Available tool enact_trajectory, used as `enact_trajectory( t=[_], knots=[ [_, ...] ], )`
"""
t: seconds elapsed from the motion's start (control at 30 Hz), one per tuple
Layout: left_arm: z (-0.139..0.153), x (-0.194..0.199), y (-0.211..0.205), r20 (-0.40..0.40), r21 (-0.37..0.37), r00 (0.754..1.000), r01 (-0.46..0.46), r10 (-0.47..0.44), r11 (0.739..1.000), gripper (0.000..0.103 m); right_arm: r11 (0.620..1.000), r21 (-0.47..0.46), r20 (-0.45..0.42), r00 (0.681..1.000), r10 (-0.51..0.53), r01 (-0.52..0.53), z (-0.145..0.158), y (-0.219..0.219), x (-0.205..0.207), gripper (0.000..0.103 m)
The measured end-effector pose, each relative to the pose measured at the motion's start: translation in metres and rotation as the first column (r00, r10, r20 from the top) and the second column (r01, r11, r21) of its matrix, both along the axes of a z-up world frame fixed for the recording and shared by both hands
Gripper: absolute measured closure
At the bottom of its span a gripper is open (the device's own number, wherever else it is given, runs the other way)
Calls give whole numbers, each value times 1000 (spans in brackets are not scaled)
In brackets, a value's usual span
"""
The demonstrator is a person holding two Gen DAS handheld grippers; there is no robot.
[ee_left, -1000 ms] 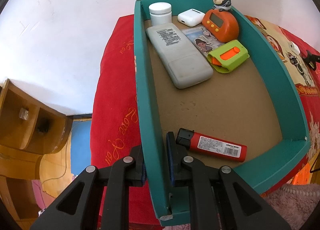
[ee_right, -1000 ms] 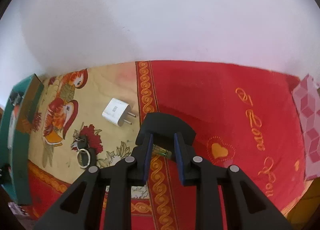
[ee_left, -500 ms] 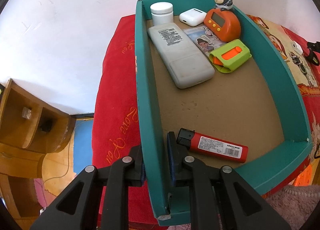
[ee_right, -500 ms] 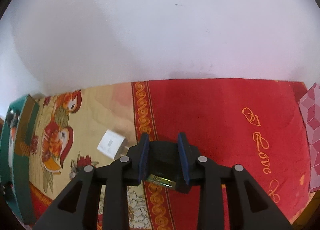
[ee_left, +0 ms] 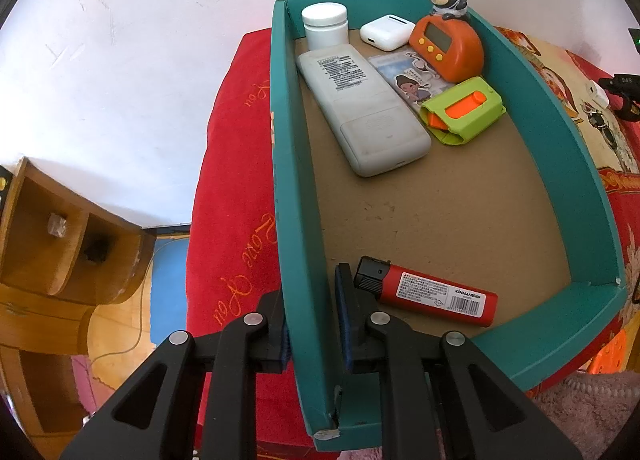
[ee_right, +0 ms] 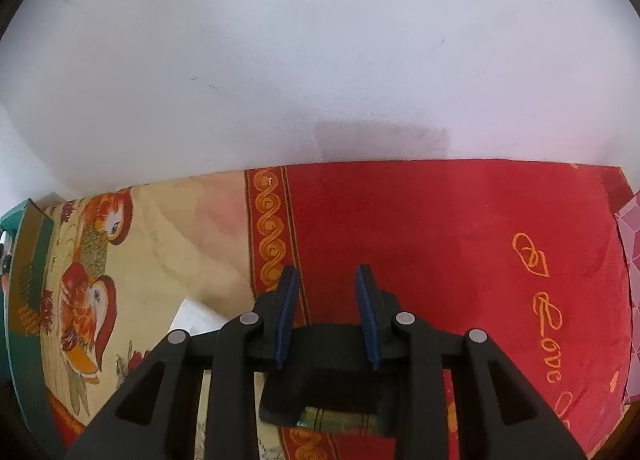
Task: Organize objects
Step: 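Close the right tool on the black level and lift it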
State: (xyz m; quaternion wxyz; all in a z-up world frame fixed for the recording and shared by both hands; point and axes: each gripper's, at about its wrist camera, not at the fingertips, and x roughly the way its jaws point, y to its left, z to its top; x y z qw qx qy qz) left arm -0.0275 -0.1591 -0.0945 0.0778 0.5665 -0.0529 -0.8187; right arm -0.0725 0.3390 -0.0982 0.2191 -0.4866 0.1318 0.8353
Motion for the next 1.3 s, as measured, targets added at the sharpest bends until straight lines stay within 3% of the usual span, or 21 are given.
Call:
enact_trajectory(
  t=[0.2, 0.27, 0.4, 0.5, 0.83, 0.97, 1.1, 1.3],
  knots=[
    [1, -1, 0, 4, 1, 1000, -5, 5, 1000, 85, 999, -29, 23, 999, -41, 42, -6, 15, -5, 61],
    [1, -1, 0, 4, 0, 1000, -4, 4, 1000, 85, 997, -31, -5, 998, -65, 65, 0, 19, 0, 58],
    [1, -1, 1, 3, 3, 1000, -6, 6, 1000, 85, 994, -58, -90, 991, -95, 90, 21, 18, 22, 42],
    [1, 0, 2, 3, 5, 1000, -8, 8, 1000, 85, 996, -40, -92, 992, -87, 84, 32, 4, 44, 35],
    [1, -1, 1, 3, 5, 1000, -4, 4, 1000, 85, 994, -72, -63, 995, -81, 76, 19, -57, 110, 32],
    [0, -2, 1, 2, 3, 1000, 4, -4, 1000, 85, 996, -49, -21, 997, -75, 74, 8, -64, 111, 29],
    [-1, -2, 1, 0, 0, 1000, 10, -10, 1000, 85, 994, -74, -33, 996, -87, 85, 3, -63, 109, 29],
    [-3, -1, 0, -3, 0, 1000, 19, -19, 1000, 85, 995, -90, 23, 999, -39, 41, 9, -51, 91, 29]
  ],
)
